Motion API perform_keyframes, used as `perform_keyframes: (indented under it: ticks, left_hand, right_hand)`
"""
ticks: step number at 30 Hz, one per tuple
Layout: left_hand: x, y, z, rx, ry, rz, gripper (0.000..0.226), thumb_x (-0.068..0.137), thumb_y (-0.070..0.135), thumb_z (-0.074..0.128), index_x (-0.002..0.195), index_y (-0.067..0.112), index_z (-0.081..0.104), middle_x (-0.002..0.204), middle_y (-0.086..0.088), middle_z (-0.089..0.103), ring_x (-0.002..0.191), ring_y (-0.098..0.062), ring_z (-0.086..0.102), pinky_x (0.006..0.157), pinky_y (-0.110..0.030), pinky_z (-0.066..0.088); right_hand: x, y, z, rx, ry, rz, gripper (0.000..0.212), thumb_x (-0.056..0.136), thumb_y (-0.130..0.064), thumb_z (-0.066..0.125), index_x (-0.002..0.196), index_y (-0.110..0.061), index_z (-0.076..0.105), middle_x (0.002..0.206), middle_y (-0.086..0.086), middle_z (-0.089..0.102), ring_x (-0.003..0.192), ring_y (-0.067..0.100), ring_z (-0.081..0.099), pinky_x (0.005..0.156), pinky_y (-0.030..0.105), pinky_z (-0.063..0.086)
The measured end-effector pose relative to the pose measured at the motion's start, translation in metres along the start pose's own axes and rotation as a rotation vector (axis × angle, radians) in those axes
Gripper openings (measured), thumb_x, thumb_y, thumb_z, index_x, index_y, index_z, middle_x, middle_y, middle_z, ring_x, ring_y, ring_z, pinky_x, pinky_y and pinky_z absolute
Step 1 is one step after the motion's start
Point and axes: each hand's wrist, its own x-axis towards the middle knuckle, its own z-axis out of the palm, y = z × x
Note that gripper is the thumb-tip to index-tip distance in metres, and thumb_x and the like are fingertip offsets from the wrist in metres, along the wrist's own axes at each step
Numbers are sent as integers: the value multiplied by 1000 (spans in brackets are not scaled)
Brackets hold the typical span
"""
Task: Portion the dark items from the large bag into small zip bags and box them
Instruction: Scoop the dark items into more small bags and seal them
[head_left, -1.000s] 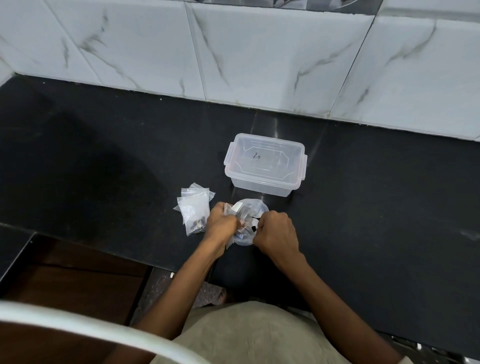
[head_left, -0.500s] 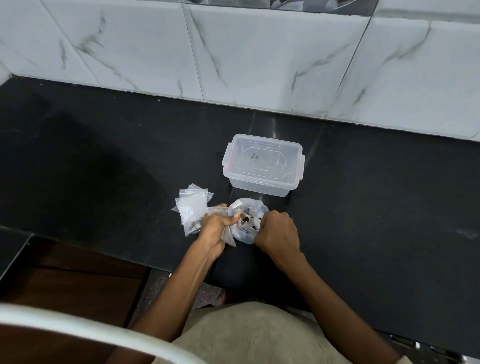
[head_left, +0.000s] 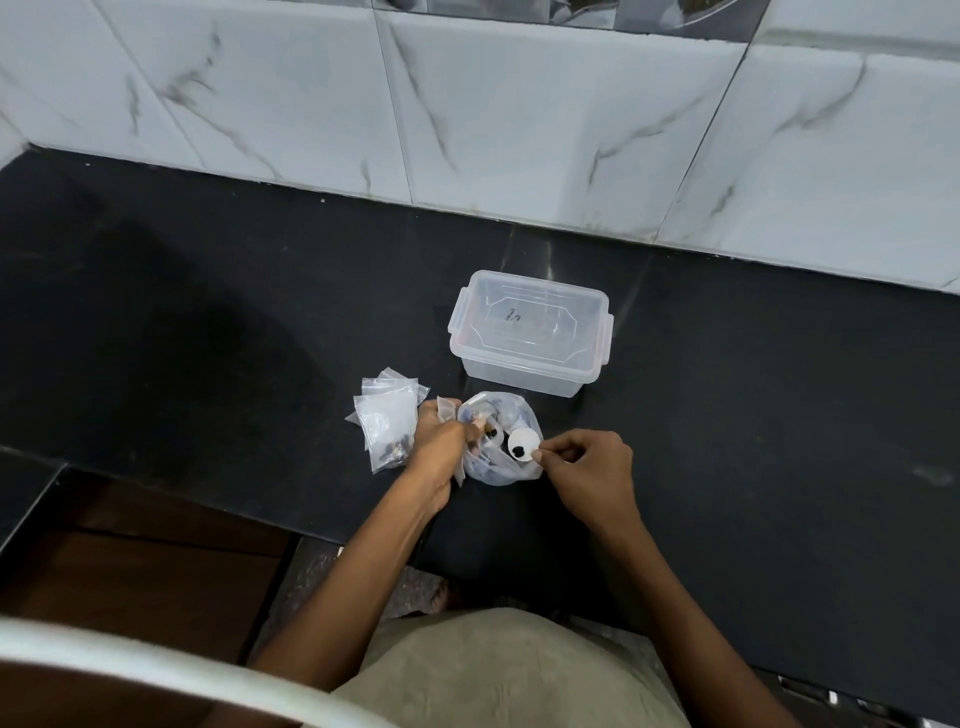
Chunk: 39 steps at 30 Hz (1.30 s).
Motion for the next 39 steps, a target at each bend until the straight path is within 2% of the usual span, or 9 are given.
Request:
perform_keyframes:
  ticks: [2, 5, 8, 14, 21, 24, 30, 35, 39]
  left_hand:
    - [-1, 0, 2, 19, 0, 8, 35, 88, -8, 61, 117, 8, 51, 104, -15, 70, 86, -23, 70, 66, -32, 58]
    - [-1, 0, 5, 36, -10, 18, 37, 88, -7, 63, 120, 7, 51, 112, -19, 69, 91, -24, 70, 71, -33, 59]
    - [-1, 0, 6, 42, -18, 27, 38, 89, -6, 63, 123, 6, 51, 113, -19, 69, 91, -22, 70, 68, -29, 58]
    - [-2, -3, -1, 52, -12, 45, 34, 90, -7, 63, 120, 5, 51, 95, -9, 67, 79, -15, 67, 61, -24, 56]
    - [0, -8, -5, 96, -15, 38, 35, 85, -8, 61, 113, 11, 52, 97, -14, 64, 84, -26, 63, 75, -39, 53]
    - [0, -9, -9, 74, -32, 26, 35, 87, -12, 59, 111, 13, 53, 97, -11, 65, 85, -22, 65, 66, -29, 56]
    - [-1, -9, -22, -103, -139, -28, 36, 84, -16, 62, 106, 12, 60, 89, -9, 69, 79, -21, 67, 62, -28, 56]
    - [-2, -9, -23, -116, -158, -16, 33, 82, -16, 61, 101, 10, 58, 94, -14, 68, 86, -27, 67, 76, -37, 56]
    - [-8, -11, -24, -47, -90, 14, 41, 77, -23, 58, 102, 10, 52, 91, -13, 64, 80, -24, 66, 69, -34, 57]
  right_hand:
    - [-1, -1, -4, 44, 4, 6, 5, 82, -14, 83, 82, -18, 81, 71, -7, 75, 67, 3, 70, 63, 16, 55]
    - [-3, -4, -7, 108, 46, -7, 6, 82, -14, 83, 81, -19, 80, 72, -6, 75, 68, 7, 72, 67, 23, 59]
    - [-6, -8, -4, 124, 67, -60, 6, 81, -12, 83, 84, -17, 81, 75, -8, 75, 69, 3, 71, 66, 18, 57]
    - [-6, -8, 6, 117, 126, -181, 8, 80, -10, 84, 87, -14, 81, 82, -8, 76, 74, 2, 70, 70, 16, 57]
    - [-5, -1, 29, -121, 104, -391, 9, 76, -4, 82, 79, -12, 78, 79, -5, 72, 67, 5, 64, 64, 22, 57]
    - [-5, 0, 38, -211, 97, -452, 9, 74, -1, 78, 74, -11, 77, 77, 0, 73, 65, 8, 64, 62, 25, 57]
    - [-5, 13, 49, -394, -77, -373, 10, 78, -5, 72, 73, -11, 77, 78, 1, 72, 67, 9, 63, 63, 23, 56]
    - [-6, 12, 48, -303, -15, -357, 9, 76, -2, 73, 74, -10, 78, 78, 1, 74, 68, 13, 66, 65, 24, 55]
    - [-6, 8, 49, -307, -38, -299, 10, 78, -4, 70, 76, -11, 78, 78, 1, 74, 68, 12, 66, 65, 26, 57]
